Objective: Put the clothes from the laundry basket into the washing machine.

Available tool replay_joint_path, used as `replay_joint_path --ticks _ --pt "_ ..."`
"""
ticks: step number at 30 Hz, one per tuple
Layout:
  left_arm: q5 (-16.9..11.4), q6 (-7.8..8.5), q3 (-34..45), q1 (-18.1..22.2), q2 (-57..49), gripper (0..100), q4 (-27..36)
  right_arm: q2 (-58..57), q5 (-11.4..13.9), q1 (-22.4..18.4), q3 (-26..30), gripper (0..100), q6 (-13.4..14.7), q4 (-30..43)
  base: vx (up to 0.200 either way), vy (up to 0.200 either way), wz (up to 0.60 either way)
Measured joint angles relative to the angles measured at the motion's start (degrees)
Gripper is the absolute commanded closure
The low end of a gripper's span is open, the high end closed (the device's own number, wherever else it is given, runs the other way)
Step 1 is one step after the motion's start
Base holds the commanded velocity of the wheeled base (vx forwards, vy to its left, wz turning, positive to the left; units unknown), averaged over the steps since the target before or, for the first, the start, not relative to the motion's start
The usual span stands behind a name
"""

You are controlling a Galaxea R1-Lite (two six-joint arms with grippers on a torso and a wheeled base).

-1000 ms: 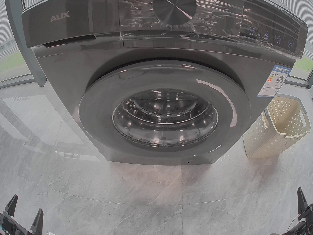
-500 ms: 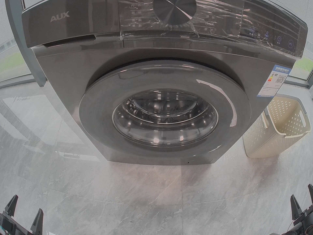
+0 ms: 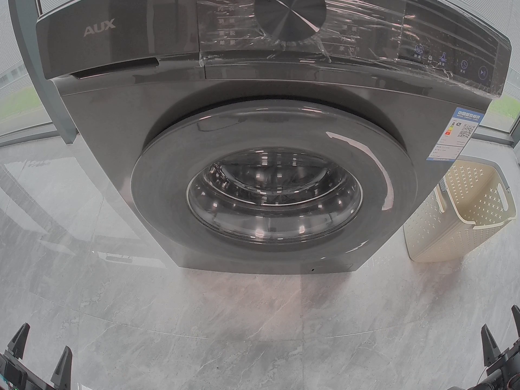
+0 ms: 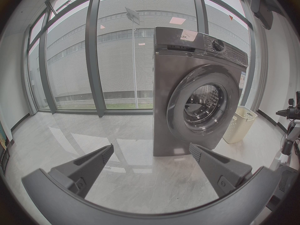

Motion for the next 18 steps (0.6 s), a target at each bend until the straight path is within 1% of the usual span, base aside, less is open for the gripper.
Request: replay_joint_path --ticks 3,18 --pt "0.0 -0.34 0.0 0.1 0.0 0 0.0 0.0 0.0 0.0 0.0 0 0.1 -0.1 0.000 0.000 0.00" --pt "0.1 -0.45 0.0 0.1 0.0 0 0.0 0.0 0.0 0.2 0.0 0 0.4 -0.1 0.000 0.000 0.00"
